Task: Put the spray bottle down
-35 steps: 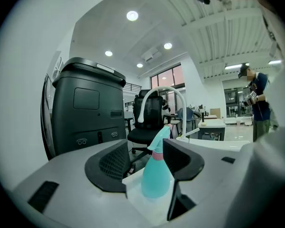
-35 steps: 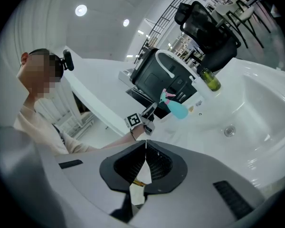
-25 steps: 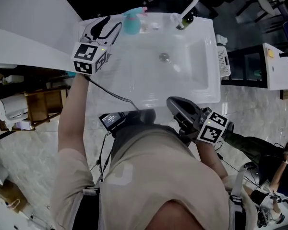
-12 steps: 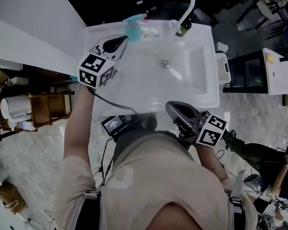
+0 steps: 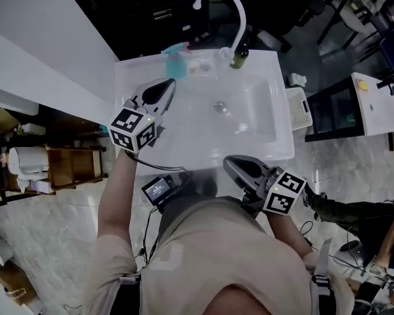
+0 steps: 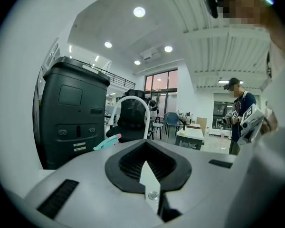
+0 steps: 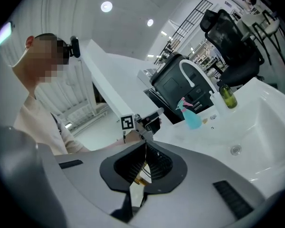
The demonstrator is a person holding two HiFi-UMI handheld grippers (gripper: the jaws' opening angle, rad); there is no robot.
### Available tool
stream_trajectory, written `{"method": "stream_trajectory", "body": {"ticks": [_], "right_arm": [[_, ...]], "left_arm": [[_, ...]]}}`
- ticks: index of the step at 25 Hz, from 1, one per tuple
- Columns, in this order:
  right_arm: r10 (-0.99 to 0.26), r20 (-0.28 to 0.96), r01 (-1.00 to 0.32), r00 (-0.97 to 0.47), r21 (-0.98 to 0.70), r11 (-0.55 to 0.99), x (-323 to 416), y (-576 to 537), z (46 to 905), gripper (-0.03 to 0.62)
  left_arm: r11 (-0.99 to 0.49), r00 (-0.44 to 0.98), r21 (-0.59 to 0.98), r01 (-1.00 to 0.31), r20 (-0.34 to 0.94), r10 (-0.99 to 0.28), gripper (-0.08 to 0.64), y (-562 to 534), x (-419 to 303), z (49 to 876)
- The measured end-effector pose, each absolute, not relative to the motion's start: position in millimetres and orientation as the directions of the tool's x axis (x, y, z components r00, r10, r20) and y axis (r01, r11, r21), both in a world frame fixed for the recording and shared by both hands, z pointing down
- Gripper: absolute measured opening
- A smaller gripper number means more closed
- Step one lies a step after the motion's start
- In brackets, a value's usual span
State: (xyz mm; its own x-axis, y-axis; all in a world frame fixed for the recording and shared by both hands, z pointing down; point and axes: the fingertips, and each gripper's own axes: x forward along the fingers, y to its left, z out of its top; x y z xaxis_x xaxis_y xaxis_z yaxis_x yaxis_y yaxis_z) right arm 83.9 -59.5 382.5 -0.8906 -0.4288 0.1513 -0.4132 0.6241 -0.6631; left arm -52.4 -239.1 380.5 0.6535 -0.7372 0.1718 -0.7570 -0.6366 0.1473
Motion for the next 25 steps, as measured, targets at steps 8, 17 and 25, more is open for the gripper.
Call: {"method": "stream_trajectory", "body": {"ticks": [8,17,25], "right_arm": [[-0.451,0.071,-0.366,-0.89,-0.703,0.61,93.6,-60.5,372.0,0.021],[-0.447,0.021,-0.332,-0.894,-0.701,0.631,105.6,-53.8,367.7,0.021],[-0.426,-0.019,-0.298,-0.905,-0.685,0.664,114.0,-49.2,357.6,0.021]], "left_arm": [[-0.653,0.673,0.165,-0.739,0.136,-0.727,0.009,-208.5,-39.1,365.8],[-0.671,0.669,0.052,-0.74,0.162,-0.726,0.009,-175.1,-15.0,345.3],[-0.642,0.637,0.023,-0.766,0.164,-0.753,0.009,-152.5,-4.5,331.2]]}}
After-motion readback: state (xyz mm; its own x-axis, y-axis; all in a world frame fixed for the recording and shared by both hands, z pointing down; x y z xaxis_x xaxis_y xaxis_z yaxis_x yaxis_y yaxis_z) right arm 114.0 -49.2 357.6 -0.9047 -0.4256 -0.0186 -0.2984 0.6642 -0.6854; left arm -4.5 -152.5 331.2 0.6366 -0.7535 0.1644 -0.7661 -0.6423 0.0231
